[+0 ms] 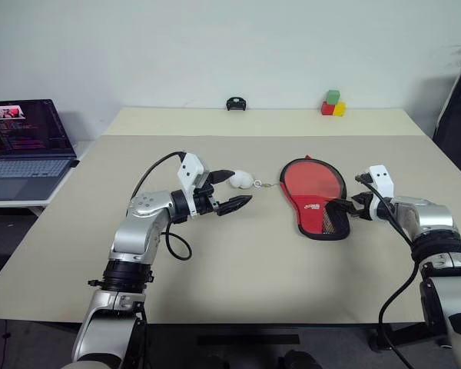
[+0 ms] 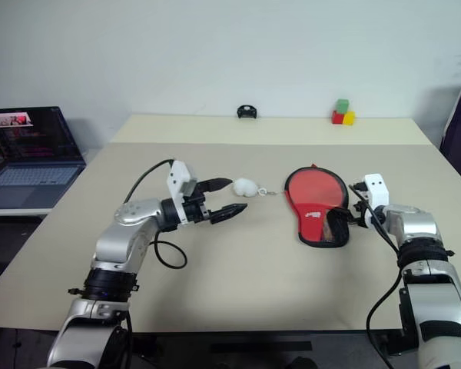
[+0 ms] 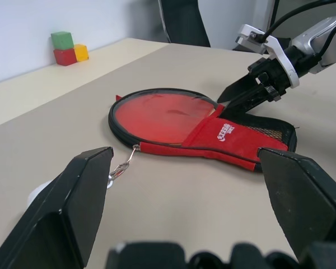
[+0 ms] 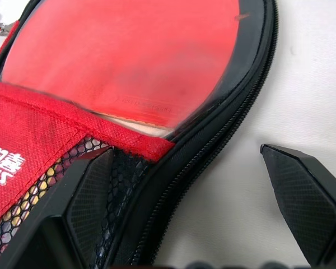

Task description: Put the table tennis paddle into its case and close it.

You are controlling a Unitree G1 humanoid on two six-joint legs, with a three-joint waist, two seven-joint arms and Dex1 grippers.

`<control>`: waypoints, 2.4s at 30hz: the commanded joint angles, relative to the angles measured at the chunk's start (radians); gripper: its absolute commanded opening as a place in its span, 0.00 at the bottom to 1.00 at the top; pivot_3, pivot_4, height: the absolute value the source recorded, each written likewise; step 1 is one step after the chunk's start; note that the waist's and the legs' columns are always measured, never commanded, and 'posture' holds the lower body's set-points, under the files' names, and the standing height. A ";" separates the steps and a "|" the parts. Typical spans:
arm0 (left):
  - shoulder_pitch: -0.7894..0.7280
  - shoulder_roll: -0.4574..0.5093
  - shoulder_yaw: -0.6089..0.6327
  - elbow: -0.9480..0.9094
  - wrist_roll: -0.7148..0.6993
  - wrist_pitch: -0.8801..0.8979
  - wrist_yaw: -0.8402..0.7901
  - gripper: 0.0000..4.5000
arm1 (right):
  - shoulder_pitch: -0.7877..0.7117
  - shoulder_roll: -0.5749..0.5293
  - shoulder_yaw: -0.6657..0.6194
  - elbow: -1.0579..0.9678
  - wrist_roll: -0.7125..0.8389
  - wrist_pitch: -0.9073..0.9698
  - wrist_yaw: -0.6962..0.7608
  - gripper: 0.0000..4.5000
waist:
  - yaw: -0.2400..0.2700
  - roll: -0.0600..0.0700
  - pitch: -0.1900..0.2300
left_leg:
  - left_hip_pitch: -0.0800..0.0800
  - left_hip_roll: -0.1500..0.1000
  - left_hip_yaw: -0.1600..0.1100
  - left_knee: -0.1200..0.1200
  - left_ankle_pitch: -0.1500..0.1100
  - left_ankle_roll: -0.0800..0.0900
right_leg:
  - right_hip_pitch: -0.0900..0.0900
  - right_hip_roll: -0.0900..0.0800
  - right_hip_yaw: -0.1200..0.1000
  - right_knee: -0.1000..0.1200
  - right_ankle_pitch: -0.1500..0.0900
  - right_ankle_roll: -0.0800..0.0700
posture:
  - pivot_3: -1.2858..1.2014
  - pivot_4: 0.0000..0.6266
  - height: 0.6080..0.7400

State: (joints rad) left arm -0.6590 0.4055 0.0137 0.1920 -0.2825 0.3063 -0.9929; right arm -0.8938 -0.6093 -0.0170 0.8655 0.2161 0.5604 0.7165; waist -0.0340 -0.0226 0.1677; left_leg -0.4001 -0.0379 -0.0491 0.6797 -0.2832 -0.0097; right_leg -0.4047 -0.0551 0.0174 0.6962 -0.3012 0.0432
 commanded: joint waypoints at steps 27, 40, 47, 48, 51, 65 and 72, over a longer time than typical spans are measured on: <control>0.182 0.230 0.031 -0.219 -0.149 0.137 -0.119 1.00 | 0.093 0.130 -0.021 -0.376 0.052 0.264 0.067 0.01 | -0.026 0.000 -0.001 | 0.001 0.002 -0.001 -0.001 0.000 0.000 | 0.000 0.001 0.000 0.001 0.000 -0.001 | 0.52 0.24 1.00; 0.301 0.286 0.031 -0.332 -0.191 0.189 -0.149 1.00 | 0.315 0.276 -0.132 -0.930 0.193 0.722 -0.151 0.01 | -0.014 0.001 -0.001 | 0.001 0.002 -0.002 -0.002 -0.001 0.002 | -0.001 0.000 0.000 0.001 0.000 -0.001 | 0.52 0.24 1.00; 0.337 0.292 0.026 -0.369 -0.211 0.209 -0.144 1.00 | 0.418 0.367 -0.235 -1.205 0.232 0.977 -0.286 0.01 | -0.004 0.001 -0.001 | 0.001 0.001 -0.003 -0.002 -0.002 0.002 | -0.001 0.000 0.000 0.001 0.000 -0.001 | 0.52 0.24 1.00; 0.343 0.294 0.022 -0.374 -0.212 0.210 -0.148 1.00 | 0.433 0.382 -0.242 -1.240 0.238 1.010 -0.296 0.01 | -0.003 0.001 -0.001 | 0.001 0.001 -0.003 -0.002 -0.002 0.002 | -0.001 0.000 0.000 0.001 0.000 -0.001 | 0.52 0.24 1.00; 0.361 0.299 0.015 -0.391 -0.214 0.215 -0.160 1.00 | 0.474 0.412 -0.248 -1.313 0.257 1.053 -0.321 0.01 | -0.001 0.001 -0.001 | 0.001 0.001 -0.003 -0.002 -0.002 0.002 | -0.001 0.000 0.000 0.000 0.000 -0.001 | 0.52 0.24 1.00; 0.424 0.381 -0.009 -0.443 -0.233 0.224 -0.258 1.00 | 0.650 0.332 -0.239 -1.445 0.484 1.054 -0.386 0.01 | 0.001 0.001 -0.001 | 0.001 0.001 -0.003 -0.003 -0.002 0.003 | 0.000 0.000 -0.001 0.000 0.000 -0.001 | 0.52 0.24 1.00; 0.421 0.383 -0.019 -0.440 -0.229 0.223 -0.274 1.00 | 0.675 0.296 -0.247 -1.446 0.570 1.054 -0.436 0.01 | 0.001 0.001 -0.001 | 0.001 0.001 -0.004 -0.003 -0.002 0.003 | 0.001 0.001 -0.001 -0.001 0.000 -0.001 | 0.52 0.24 1.00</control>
State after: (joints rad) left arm -0.2303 0.7765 0.0022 -0.2225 -0.4973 0.5360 -1.2565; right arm -0.2353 -0.2980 -0.2627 -0.5545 0.7409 1.5975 0.2831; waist -0.0329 -0.0216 0.1667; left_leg -0.3991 -0.0368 -0.0526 0.6770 -0.2849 -0.0070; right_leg -0.4040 -0.0546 0.0162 0.6953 -0.3013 0.0423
